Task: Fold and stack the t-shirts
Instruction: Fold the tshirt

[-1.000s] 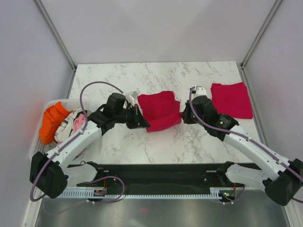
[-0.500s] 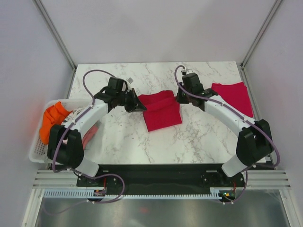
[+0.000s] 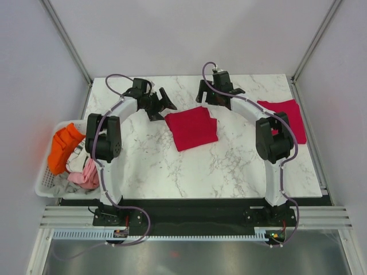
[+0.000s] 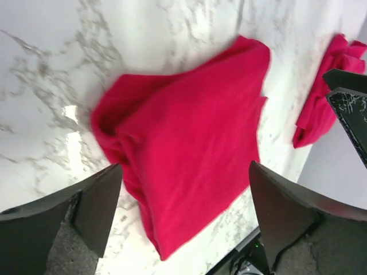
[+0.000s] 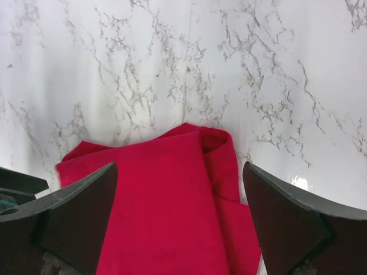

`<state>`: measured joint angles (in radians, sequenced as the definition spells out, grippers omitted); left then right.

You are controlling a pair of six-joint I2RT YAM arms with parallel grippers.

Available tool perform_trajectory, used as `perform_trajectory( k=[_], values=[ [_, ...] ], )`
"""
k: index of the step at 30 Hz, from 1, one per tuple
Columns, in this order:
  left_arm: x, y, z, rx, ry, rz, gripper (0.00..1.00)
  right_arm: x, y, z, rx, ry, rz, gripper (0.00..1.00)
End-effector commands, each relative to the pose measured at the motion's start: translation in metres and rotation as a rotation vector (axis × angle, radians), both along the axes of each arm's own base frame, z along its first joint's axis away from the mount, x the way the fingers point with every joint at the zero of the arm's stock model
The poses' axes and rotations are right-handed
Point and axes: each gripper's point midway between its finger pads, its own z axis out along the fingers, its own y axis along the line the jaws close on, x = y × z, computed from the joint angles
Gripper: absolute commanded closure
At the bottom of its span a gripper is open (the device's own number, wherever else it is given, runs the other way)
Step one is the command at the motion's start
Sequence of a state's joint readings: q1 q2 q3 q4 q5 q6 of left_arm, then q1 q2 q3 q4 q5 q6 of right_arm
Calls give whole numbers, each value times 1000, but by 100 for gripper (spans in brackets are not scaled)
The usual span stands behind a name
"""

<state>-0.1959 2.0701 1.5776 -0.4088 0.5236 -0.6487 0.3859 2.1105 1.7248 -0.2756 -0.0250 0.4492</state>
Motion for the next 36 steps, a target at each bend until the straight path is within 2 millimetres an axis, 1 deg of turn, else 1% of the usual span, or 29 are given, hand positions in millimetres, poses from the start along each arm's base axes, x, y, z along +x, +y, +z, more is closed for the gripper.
perform_trajectory(
  k=[1,2,3,4,5,7,8,9,10,11,12,13,14,15,17,19,20,21,22,24,25,26,28,31,33,36],
  values=[
    [19,2,32,17,-137,-11,0,14,6,24,39,-86,27,2],
    [9,5,23,34,-122,-5,0,12,3,22,35,-91,32,2],
    [9,11,23,70,-147,18,0,7,-1,16,24,-98,44,2],
    [5,15,23,88,-148,29,0,5,-4,12,24,-97,52,4],
    [-6,18,20,103,-140,36,0,7,-12,8,28,-90,52,8],
    [-12,21,13,121,-138,52,0,2,-13,-9,47,-49,102,11],
    [-20,19,2,126,-113,47,2,3,-15,-13,55,-42,114,17],
    [-21,19,-3,129,-103,51,4,2,-11,-15,69,-34,139,19],
    [-22,18,-9,130,-89,50,6,2,-9,-25,59,-20,165,21],
    [-23,17,-15,130,-73,50,9,2,-7,-29,62,-14,181,23],
    [-24,14,-26,121,-48,43,10,2,-4,-36,65,-4,194,22],
    [-23,12,-31,120,-44,40,11,2,-4,-39,61,0,202,18],
    [-22,9,-34,119,-44,36,11,2,-4,-44,54,7,212,16],
    [-20,8,-43,121,-36,36,10,2,-2,-50,54,17,218,16],
    [-12,7,-47,126,-43,40,10,3,0,-55,61,29,232,17],
    [-5,6,-55,131,-36,40,10,4,1,-66,55,63,227,18],
    [-4,6,-57,134,-24,41,13,5,1,-68,51,68,228,18],
    [-2,9,-59,159,-19,35,13,5,0,-76,46,90,222,19],
    [2,9,-59,166,-17,35,13,5,-1,-79,40,98,217,20],
    [4,11,-58,182,-26,30,14,4,-3,-86,28,114,206,21],
    [6,11,-55,183,-33,33,15,4,-5,-87,23,117,202,20],
    [7,11,-55,180,-33,36,15,2,-6,-90,17,124,199,22],
    [10,7,-56,168,-31,28,17,0,-7,-92,13,130,200,28],
    [16,3,-53,157,-40,13,21,-5,-9,-94,9,136,204,28],
    [16,4,-52,160,-44,12,23,-7,-10,-92,3,134,203,28],
    [18,5,-51,172,-57,12,22,-7,-9,-89,15,125,204,33]
  ],
)
